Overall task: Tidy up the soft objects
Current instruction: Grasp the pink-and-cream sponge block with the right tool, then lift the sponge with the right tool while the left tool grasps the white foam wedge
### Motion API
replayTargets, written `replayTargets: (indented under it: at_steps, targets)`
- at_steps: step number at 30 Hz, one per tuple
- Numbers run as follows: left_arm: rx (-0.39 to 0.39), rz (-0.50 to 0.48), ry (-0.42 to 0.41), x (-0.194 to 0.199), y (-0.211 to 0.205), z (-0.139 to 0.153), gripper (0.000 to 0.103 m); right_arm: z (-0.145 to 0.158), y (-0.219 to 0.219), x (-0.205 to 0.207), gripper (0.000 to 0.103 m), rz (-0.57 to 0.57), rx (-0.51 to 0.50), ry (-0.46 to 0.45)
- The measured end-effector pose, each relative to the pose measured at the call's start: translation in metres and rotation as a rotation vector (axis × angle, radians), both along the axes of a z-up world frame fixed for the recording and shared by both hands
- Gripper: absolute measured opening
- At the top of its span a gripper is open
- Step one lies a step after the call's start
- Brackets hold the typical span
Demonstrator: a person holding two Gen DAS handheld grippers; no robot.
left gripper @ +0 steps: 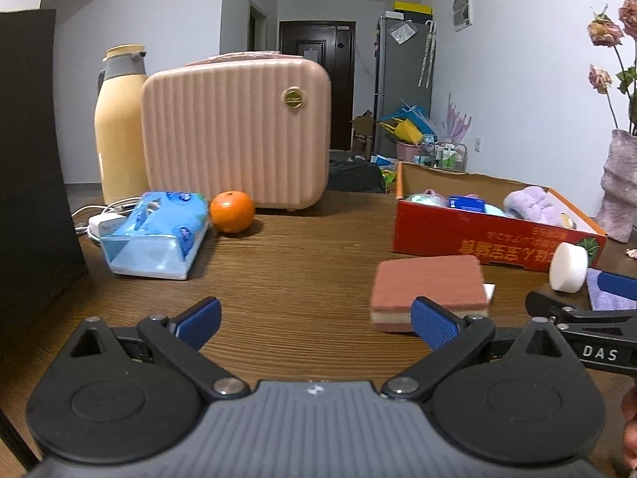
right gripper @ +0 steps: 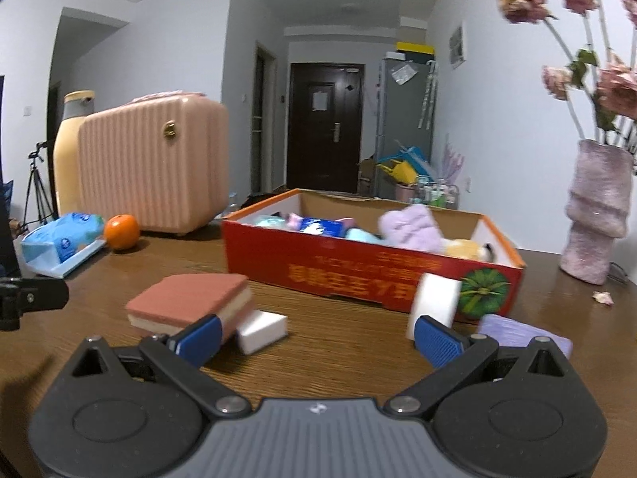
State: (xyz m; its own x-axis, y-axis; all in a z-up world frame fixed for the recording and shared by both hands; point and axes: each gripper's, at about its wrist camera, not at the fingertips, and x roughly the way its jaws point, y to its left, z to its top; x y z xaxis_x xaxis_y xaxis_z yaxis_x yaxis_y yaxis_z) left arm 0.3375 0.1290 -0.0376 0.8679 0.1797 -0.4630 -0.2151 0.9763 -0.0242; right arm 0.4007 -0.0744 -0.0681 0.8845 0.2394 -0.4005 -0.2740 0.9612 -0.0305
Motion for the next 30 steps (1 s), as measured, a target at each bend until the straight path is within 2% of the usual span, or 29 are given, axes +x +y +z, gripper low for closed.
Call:
replayTargets:
  at_steps: [13,24,25,27,30]
  targets:
    - [-0.001,0.019,0.020,0.002,0.037,-0.003,0.103,-0.011,0.071,0.033,0.103,0.114,-0.083,0.074]
    - [-0.011,0.000,0.062,0.010,0.044,-0.010,0.103,-0.019,0.100,0.082,0.103,0.173,-0.093,0.131]
    - [-0.010,0.001,0.065,0.011,0.044,-0.010,0.103,-0.019,0.102,0.086,0.098,0.181,-0.094,0.137]
    - [-0.013,0.008,0.071,0.014,0.047,-0.012,0.103,-0.019,0.103,0.088,0.082,0.202,-0.090,0.147]
    - [-0.027,0.022,0.083,0.018,0.053,-0.014,0.103,-0.019,0.103,0.087,0.081,0.211,-0.089,0.146]
